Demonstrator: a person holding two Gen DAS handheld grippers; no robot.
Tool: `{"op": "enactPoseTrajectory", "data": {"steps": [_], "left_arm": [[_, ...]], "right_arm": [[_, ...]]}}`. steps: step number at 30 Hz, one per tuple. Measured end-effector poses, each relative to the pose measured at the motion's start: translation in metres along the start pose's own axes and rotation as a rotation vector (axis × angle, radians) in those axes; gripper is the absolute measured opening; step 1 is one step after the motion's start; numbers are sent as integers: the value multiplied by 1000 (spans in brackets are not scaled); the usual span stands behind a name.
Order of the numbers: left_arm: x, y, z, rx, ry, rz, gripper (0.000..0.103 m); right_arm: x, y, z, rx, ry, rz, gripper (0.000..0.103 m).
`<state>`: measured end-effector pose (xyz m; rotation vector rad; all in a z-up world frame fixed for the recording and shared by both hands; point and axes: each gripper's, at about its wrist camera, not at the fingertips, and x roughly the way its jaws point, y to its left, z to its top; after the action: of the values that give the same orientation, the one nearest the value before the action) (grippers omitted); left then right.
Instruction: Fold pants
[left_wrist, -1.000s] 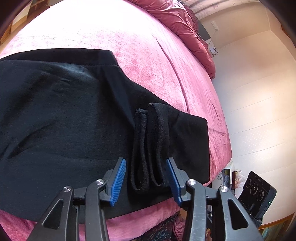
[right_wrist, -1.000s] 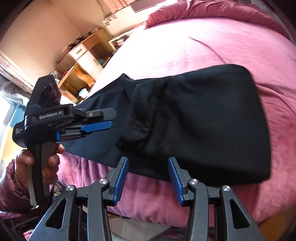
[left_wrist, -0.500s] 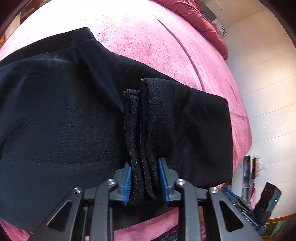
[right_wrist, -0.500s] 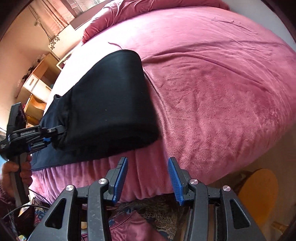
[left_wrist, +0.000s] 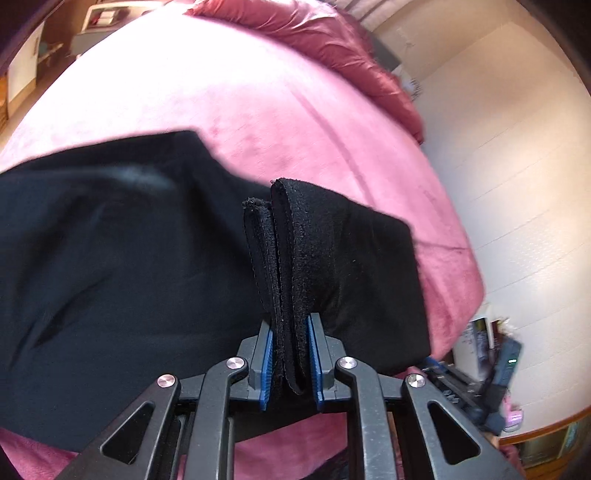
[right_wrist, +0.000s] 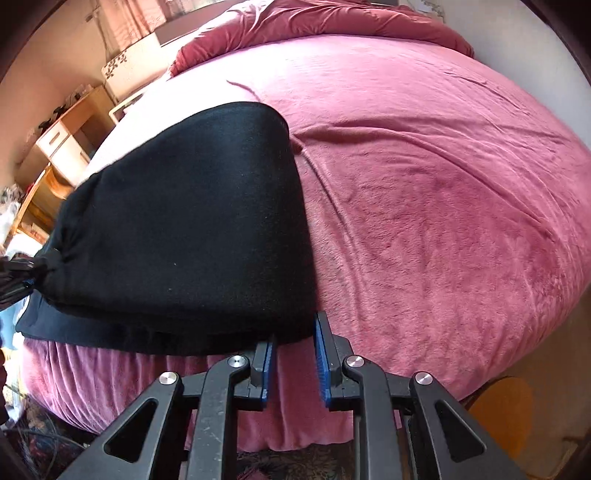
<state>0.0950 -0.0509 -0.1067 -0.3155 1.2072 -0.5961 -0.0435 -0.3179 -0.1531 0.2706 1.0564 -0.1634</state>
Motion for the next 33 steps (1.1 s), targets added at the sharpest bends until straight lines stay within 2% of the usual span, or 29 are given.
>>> {"op": "enactPoseTrajectory", "data": {"steps": [2, 3, 4, 8, 11, 13, 16, 19, 22, 23, 26, 30, 33], "left_arm": [[12, 10, -6, 0, 34, 54, 17], [16, 13, -8, -6, 42, 56, 17], [17, 15, -9, -8, 43, 41, 17], [9, 21, 1, -50, 26, -18, 29], [-1, 43, 13, -142, -5, -87, 37], [-4, 51, 21, -188, -20, -108, 43], [0, 54, 32, -205, -12, -98, 45], [8, 49, 40, -189, 5, -56, 45], [17, 41, 49, -140, 16, 9, 38], [18, 38, 49, -108, 15, 21, 25], [13, 32, 49, -49, -17, 56, 15], [20, 28, 47, -14, -19, 109, 14], [36, 19, 30, 1, -18, 137, 14]], "right_arm": [[1, 2, 0, -12, 4, -7, 20], [2, 1, 0, -10, 6, -9, 20], [4, 0, 0, -5, 11, -9, 20], [5, -5, -2, 20, 22, 4, 23], [4, -6, -1, 11, 41, 1, 25], [-2, -7, 0, -13, 43, -17, 28], [-18, -10, 2, -35, 26, -51, 32], [-41, -14, 10, -34, -32, -73, 36], [-58, -4, 25, -43, -98, -72, 39], [-60, 1, 30, -52, -113, -66, 39], [-59, 24, 42, -102, -152, -57, 39], [-35, 59, 52, -181, -125, -38, 39], [-10, 83, 43, -238, -46, -70, 40]]}}
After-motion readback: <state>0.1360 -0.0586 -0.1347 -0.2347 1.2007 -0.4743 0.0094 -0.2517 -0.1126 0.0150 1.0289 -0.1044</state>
